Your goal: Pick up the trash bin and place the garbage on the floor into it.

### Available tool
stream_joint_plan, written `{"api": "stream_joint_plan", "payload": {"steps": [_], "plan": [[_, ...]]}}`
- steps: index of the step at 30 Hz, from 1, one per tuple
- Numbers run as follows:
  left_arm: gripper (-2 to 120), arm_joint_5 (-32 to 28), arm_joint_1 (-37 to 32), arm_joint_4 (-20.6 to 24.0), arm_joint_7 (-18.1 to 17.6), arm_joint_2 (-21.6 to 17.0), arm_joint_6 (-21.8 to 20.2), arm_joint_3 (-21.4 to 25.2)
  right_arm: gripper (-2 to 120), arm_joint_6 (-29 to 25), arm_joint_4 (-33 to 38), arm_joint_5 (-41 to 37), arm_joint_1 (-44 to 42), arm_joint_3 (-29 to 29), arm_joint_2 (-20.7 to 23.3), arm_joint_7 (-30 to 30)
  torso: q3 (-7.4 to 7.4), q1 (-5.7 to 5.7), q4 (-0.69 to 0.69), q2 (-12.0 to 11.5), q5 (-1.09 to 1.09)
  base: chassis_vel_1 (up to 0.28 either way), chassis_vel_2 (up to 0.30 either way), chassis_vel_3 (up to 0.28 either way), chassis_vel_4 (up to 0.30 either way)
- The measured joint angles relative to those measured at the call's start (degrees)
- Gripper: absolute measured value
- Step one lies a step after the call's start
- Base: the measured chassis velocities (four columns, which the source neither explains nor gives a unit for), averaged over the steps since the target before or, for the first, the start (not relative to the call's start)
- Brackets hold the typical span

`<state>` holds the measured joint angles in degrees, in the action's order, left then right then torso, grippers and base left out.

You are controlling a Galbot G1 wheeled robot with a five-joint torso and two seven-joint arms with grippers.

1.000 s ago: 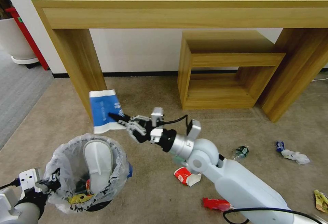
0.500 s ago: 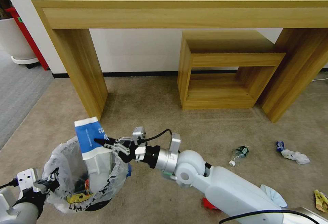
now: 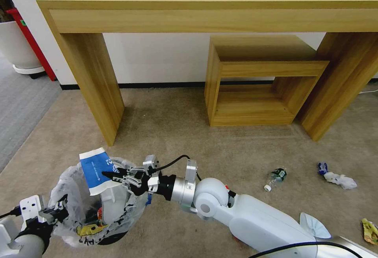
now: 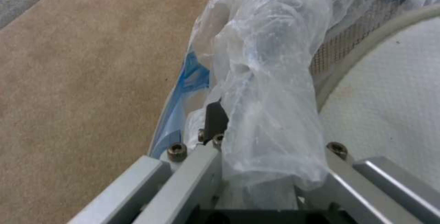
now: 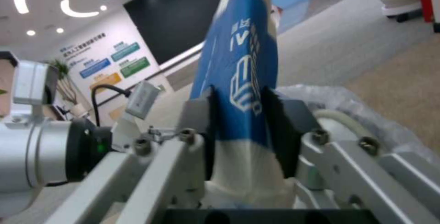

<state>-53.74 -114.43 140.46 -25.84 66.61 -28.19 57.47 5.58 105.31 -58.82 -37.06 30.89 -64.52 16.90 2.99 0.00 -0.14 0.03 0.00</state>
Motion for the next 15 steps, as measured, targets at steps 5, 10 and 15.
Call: {"api": "stream_joint_plan", "payload": {"steps": [5,10,15], "plan": [[1,0.1,0.1,0.0,0.0,0.0,0.0,-0.2,46,0.7,0.2,0.6,-0.4,-0.2,0.3,-0.3,0.0,0.0,0.0,0.0,0.0,0.0,0.0,0.0,0.0],[1,0.2,0.0,0.0,0.0,-0.1,-0.1,-0.1,66,0.6,0.2,0.6,0.3,-0.1,-0.1,-0.9,0.0,0.0,0.0,0.0,0.0,0.0,0.0,0.0,0.0],[1,0.2,0.1,0.0,-0.1,-0.2,-0.1,-0.1,86,0.6,0.5,0.3,0.9,-1.8,-1.4,-4.2,0.0,0.0,0.0,0.0,0.0,0.0,0.0,0.0,0.0]]}}
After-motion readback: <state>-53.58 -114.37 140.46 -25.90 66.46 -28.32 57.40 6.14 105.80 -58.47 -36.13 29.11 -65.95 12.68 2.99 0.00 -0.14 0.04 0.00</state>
